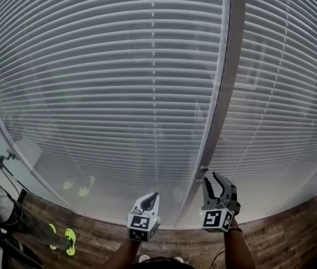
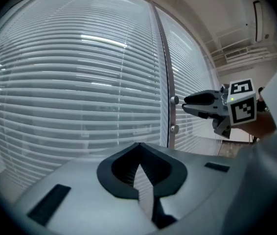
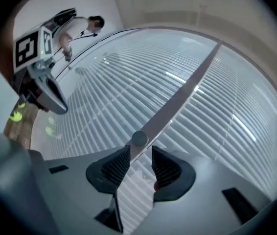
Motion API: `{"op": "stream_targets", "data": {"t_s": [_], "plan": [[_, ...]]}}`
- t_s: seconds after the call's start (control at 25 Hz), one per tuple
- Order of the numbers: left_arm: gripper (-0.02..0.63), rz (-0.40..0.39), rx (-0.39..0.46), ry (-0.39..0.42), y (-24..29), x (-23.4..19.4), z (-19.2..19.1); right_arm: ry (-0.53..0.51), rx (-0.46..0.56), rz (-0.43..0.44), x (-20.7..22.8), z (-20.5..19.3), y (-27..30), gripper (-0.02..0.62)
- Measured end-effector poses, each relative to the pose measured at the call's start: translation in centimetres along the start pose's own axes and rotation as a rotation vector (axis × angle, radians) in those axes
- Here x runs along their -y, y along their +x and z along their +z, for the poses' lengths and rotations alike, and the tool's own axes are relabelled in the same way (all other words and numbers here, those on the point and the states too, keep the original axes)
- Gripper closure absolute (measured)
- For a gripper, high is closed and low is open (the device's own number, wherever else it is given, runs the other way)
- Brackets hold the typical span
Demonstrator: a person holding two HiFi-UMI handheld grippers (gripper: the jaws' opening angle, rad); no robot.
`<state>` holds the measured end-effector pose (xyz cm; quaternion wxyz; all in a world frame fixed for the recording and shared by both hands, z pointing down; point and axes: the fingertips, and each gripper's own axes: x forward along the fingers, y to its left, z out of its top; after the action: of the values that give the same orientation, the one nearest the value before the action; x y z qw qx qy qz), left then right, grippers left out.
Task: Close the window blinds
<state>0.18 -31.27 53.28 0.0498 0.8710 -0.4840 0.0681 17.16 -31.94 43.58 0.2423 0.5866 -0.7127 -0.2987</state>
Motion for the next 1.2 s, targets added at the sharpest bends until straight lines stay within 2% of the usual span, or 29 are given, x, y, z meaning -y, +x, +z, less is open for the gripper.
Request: {"op": "stream_targets", "data": {"t_s": [0.12,0.24,0.32,0.36,0.4,0.56,0.68,0.88,1.08,1.2], "plan": [[0.606,0.016,0.014,0.002,-0.3,0.4,0.9,0.226,0.044,0.027,-0.9,-0.5,-1.2,0.466],[0.606,0.028,0.004,0.01,-0.4,0.8,0.7,0.354,0.077,0.033,-1.6,-1.2,-2.3,0.468],[0.606,0.055,-0.008,0.003,-0.7,1.0,0.8,0.407,0.083,0.019,-1.8,-1.8,-2.9,0.561],[0.606,0.059,-0.003,0.004,-0.8,1.2,0.8,0.434,0.081,0.018,-2.0,-2.0,-3.2,0.59],[0.606,0.06,0.011,0.005,-1.3,1.4,0.9,0.456,0.077,0.02,-2.3,-2.1,-3.7,0.592],[0.606,0.096,0.06,-0.009,-5.6,2.4,2.2,0.524,0.077,0.027,-3.2,-0.8,-7.0,0.592],[0.606,0.135,0.065,-0.004,-6.4,3.0,3.0,0.565,0.097,0.051,-3.2,-0.6,-7.5,0.592],[0.606,0.184,0.059,-0.011,-5.2,1.9,1.9,0.562,0.105,0.105,-4.1,-1.7,-5.9,0.592],[0.606,0.199,0.085,-0.022,-10.0,0.5,3.6,0.573,0.089,0.093,-4.7,1.7,-8.7,0.592],[0.606,0.184,0.073,-0.029,-11.5,0.0,2.8,0.57,0.07,0.089,-6.1,2.4,-9.7,0.592]]}}
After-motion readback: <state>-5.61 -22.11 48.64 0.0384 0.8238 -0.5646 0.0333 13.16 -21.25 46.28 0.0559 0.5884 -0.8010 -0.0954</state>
